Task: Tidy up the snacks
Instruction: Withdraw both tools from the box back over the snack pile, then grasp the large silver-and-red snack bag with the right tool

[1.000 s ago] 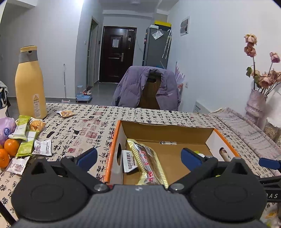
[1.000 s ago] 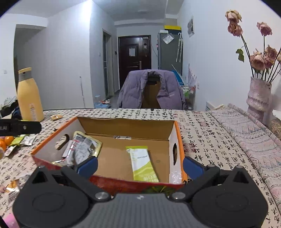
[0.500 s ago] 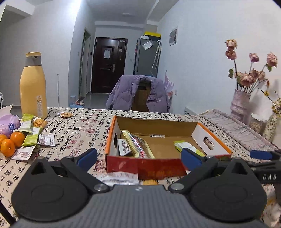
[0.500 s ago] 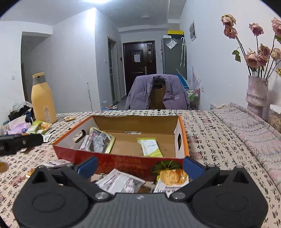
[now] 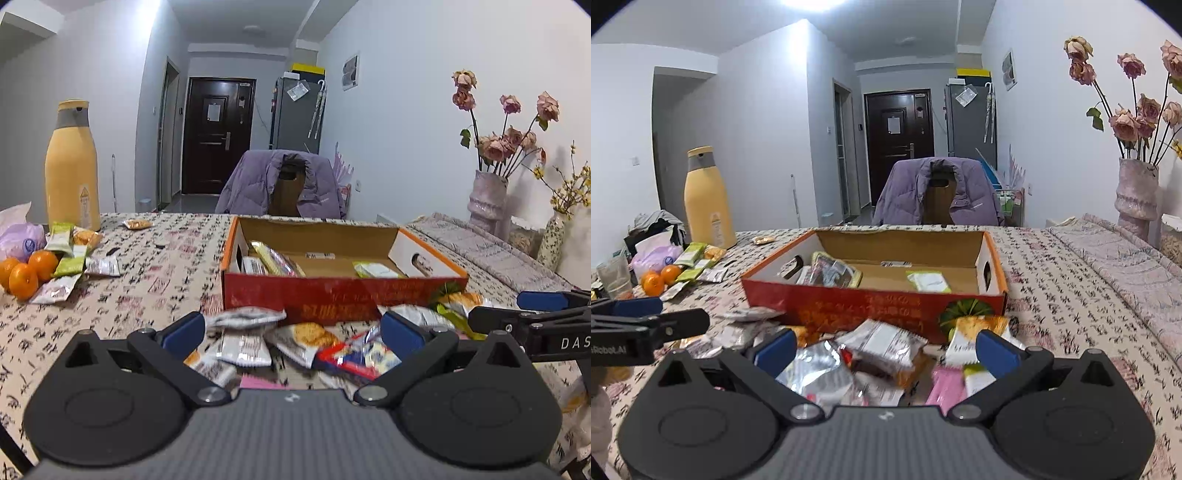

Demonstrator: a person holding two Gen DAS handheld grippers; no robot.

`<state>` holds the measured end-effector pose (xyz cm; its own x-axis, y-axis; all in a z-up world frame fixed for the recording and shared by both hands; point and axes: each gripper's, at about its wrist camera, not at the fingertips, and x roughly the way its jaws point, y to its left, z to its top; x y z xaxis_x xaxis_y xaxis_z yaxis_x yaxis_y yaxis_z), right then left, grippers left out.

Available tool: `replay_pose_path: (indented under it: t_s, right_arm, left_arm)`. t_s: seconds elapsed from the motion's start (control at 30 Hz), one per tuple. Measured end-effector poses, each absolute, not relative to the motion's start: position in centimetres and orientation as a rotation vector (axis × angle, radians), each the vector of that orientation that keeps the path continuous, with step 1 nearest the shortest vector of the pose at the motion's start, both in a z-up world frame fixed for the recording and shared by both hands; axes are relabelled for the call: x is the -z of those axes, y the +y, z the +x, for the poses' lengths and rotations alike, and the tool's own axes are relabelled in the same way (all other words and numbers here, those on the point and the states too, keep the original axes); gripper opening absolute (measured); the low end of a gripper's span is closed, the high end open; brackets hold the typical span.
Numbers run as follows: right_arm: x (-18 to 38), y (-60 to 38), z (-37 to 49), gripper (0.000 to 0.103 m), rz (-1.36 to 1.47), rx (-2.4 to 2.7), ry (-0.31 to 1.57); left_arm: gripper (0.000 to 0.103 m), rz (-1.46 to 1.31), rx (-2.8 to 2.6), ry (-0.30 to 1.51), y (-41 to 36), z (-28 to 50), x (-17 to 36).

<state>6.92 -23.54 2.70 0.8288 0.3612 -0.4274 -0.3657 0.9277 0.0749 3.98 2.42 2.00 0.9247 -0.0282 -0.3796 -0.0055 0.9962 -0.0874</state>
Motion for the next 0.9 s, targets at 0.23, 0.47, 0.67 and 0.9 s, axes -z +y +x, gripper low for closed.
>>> replay_pose_path:
  t_s: [0.23,0.47,0.67,0.9]
  right_arm:
    - [-1.5,-22.8,5.2,0.103,-0.020,-0.421,0.466]
    - [-0.8,-20.6,4.9,0.103,-0.067,-0.455,0.489]
    - [-0.1,-18.2,6.1,0.102,-0.108,-0.461,0.521]
    - [1.4,-15.9,8.0,0.086,-0.169,-0.457,0.571]
  left_arm:
    - [0.103,-0.089,0.012,0.414,3.1,2.4,-0.6]
    - [0.103,-0.091,0.004,0.427,4.0,1.9,0.2]
    - [0.103,-0.088,-0.008,0.439,4.9,1.8,0.4]
    - [0.103,-0.095,-0.013,0.453,5.7,1.7,0.9]
